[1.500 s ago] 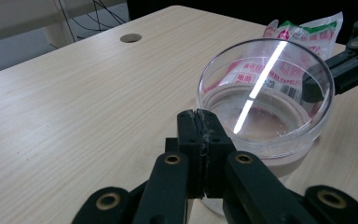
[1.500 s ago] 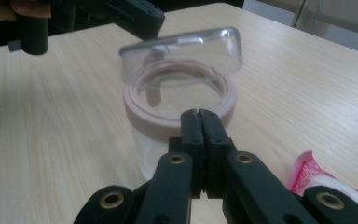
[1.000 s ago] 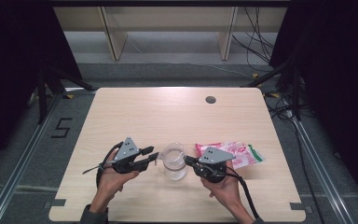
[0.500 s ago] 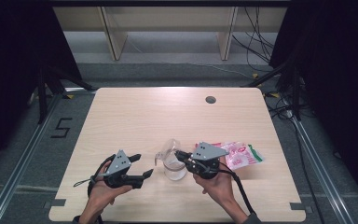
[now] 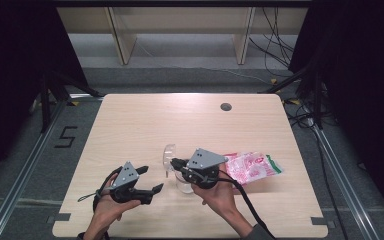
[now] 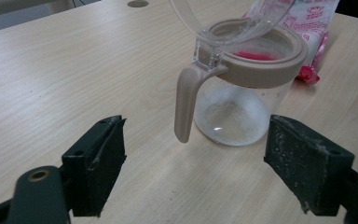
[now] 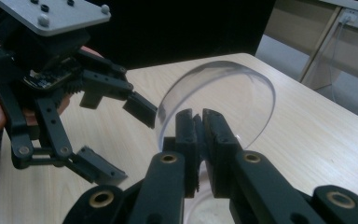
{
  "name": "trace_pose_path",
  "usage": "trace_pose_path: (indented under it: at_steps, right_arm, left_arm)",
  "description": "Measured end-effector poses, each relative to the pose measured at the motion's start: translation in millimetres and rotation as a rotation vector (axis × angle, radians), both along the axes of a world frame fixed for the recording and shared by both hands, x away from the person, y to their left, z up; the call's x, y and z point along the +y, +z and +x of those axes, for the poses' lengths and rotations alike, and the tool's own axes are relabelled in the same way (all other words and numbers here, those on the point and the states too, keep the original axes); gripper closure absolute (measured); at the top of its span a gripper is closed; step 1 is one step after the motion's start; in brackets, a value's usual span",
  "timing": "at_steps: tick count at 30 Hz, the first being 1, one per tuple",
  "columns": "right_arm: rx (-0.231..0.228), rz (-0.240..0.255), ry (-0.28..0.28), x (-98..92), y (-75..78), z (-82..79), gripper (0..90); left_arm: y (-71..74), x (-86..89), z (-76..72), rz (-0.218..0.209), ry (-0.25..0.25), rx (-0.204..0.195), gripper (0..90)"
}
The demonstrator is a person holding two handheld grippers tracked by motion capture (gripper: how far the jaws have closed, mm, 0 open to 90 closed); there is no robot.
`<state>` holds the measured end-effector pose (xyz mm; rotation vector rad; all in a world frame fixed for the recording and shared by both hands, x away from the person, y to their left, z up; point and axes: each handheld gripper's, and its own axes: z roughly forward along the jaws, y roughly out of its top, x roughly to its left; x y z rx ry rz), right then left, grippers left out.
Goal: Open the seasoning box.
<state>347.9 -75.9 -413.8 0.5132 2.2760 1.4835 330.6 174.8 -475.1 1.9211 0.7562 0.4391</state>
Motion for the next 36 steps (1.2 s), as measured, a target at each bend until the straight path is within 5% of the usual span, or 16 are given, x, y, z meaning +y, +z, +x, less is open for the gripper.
trace_pose_path:
  at_steps: [8,12,15,20,23,24,32,36]
  right_arm:
    - [-0.007,-0.014,0.014,9.3,3.6,-0.4,83.0]
    - [0.002,0.014,-0.003,-0.7,3.9,-1.4,81.6]
    - [0.012,0.018,-0.002,-5.4,4.2,-0.7,80.6]
    - [0.008,0.022,-0.001,-4.6,5.1,-1.0,78.0]
    - [0.013,0.028,-0.034,-9.5,5.0,-2.7,74.8]
    - [0.007,0.026,-0.031,-14.9,5.4,-1.8,73.1]
    - [0.063,0.073,-0.159,-70.9,-3.7,-3.5,60.4]
    - [0.105,0.055,-0.225,-97.9,-13.2,-11.5,57.4]
  left_arm:
    - [0.0,2.1,1.5,0.021,-0.002,-0.017,19.0]
    - [-2.5,-0.7,0.9,-0.019,0.014,0.007,18.8]
    - [-1.3,1.1,2.1,0.028,-0.001,-0.012,18.8]
    - [-2.1,0.7,0.6,0.001,0.014,0.011,18.6]
    - [-0.8,3.2,1.8,0.024,0.008,-0.016,18.6]
    - [-1.7,1.6,0.2,0.001,0.027,0.004,18.7]
    - [-6.7,-3.0,-1.5,0.038,-0.003,0.006,19.2]
    - [-9.1,-7.3,-3.2,0.014,0.003,0.021,19.3]
